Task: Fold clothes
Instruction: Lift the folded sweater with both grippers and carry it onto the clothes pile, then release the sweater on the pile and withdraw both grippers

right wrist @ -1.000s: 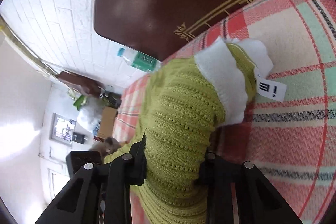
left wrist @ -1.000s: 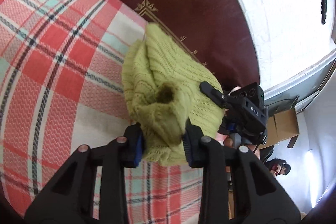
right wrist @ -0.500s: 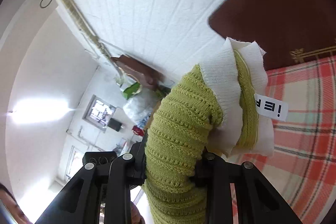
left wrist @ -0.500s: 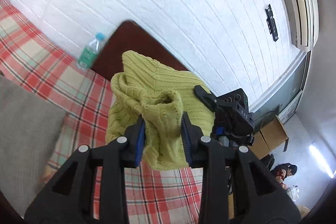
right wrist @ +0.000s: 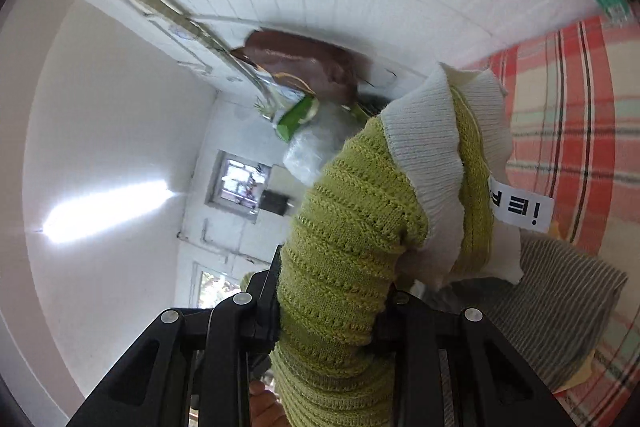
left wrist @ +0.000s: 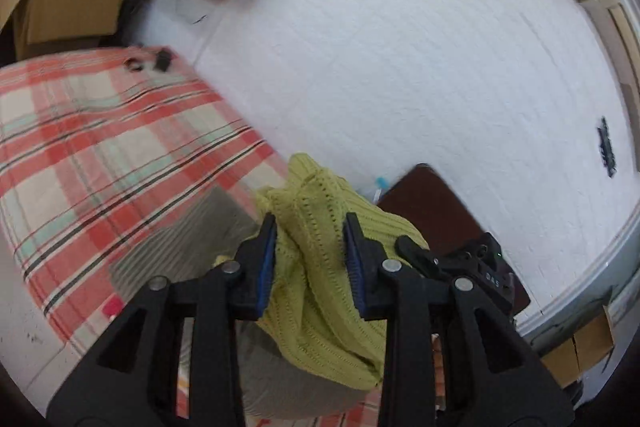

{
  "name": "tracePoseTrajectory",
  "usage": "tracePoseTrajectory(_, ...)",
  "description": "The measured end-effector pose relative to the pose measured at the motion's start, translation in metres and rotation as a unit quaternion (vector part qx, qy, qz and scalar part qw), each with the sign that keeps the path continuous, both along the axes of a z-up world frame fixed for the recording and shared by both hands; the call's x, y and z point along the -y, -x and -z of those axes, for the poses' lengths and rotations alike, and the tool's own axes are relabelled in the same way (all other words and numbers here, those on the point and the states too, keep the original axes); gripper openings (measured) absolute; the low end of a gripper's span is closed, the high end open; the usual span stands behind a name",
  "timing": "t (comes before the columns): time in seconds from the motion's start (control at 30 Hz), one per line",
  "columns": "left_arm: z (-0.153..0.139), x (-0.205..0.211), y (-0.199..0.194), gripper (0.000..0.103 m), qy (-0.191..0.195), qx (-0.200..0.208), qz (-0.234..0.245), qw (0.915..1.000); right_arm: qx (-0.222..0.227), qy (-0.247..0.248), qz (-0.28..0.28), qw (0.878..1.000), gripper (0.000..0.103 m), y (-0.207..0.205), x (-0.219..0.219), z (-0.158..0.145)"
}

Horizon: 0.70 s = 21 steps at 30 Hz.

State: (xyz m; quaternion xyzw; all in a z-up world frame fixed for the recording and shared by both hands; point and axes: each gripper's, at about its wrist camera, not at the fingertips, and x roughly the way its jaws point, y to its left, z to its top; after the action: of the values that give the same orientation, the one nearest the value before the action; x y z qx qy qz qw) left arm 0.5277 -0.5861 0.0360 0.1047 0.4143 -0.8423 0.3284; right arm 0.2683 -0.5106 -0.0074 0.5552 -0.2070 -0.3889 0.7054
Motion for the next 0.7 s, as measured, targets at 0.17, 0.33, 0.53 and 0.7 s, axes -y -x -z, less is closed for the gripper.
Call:
tracePoseTrajectory(0.17,0.078,0.022,-0.016,0.034,-0.072,0.005,-0.005,0.9973,-0.040,-0.085,-0.015,0.995,0.036,-0.027,0.009,0.053)
tracePoseTrajectory(0.33,0.065,0.015,-0.009,0.034,-0.027,0.018,-0.001,0.9995,-0.118,-0.083,-0.015,0.989,0.040,-0.029,0.004,0.035)
tracePoseTrajectory(0.53,0.038,-0.013,0.001,0.078,0.064,0.078,-0.023,0.9946,-0.256,-0.085,-0.030,0.962,0.067,-0.048,-0.010,0.011)
tracePoseTrajectory(0.7,0.029,-0.041,0.000,0.079,0.108,0.091,-0.031,0.9895,-0.325,-0.061,-0.025,0.943,0.073,-0.045,-0.034,-0.005)
